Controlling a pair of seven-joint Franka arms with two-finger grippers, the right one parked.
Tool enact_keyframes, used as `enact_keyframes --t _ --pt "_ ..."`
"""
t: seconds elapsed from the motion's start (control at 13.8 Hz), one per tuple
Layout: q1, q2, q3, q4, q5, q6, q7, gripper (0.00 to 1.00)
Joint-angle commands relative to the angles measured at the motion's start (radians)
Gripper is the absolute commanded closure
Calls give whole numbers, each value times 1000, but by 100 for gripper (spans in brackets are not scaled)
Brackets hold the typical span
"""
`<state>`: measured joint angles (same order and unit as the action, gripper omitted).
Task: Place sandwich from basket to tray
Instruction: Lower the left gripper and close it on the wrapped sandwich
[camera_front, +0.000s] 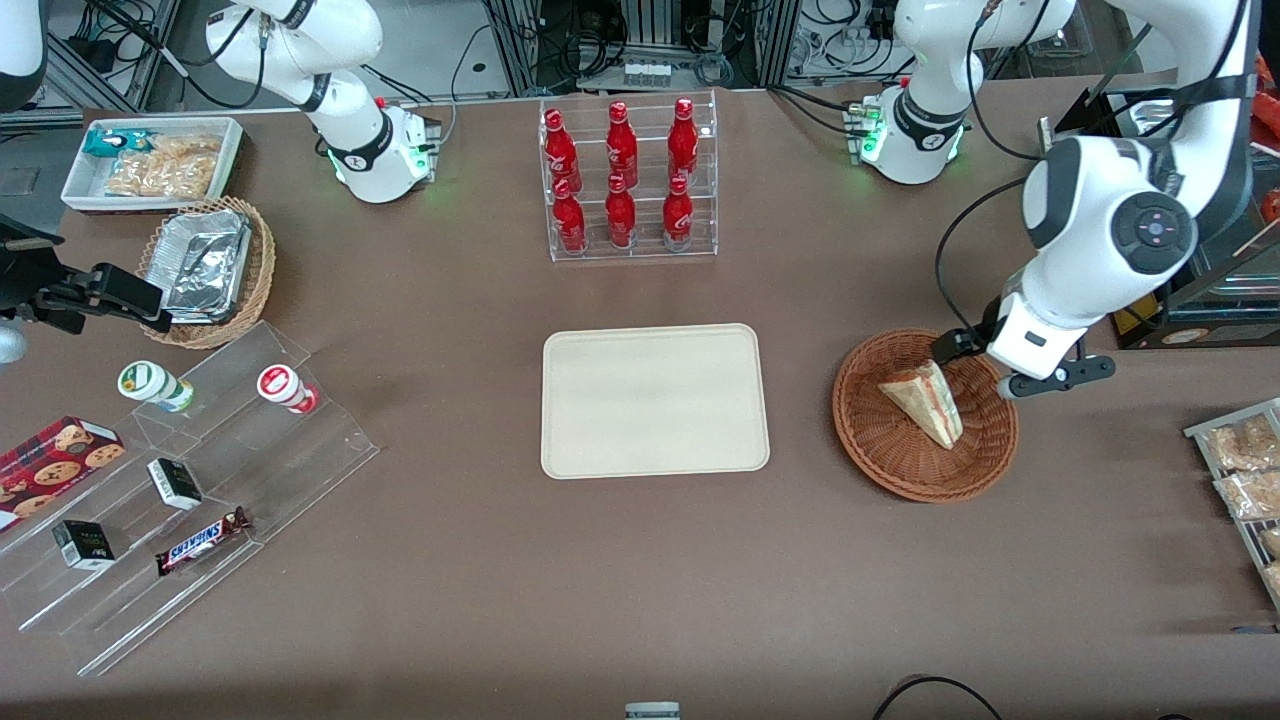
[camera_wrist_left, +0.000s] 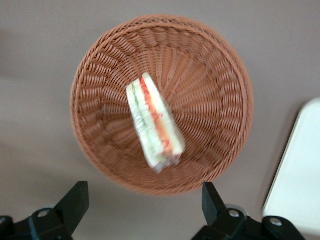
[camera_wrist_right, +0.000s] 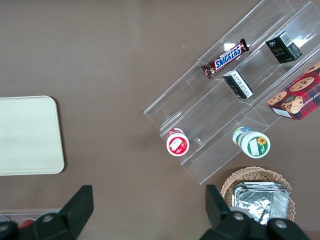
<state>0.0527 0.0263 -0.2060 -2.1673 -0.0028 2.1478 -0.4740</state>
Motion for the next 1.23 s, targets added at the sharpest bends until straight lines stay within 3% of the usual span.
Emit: enact_keyframes --t 0.0,0.43,1.01,1.16 --pt "-19 -14 0 -77 14 107 -275 0" --pt "-17 96 2 -77 12 205 -523 0" --pt "-8 207 10 -72 11 251 -532 0" --pt "-10 208 10 -71 9 250 -558 46"
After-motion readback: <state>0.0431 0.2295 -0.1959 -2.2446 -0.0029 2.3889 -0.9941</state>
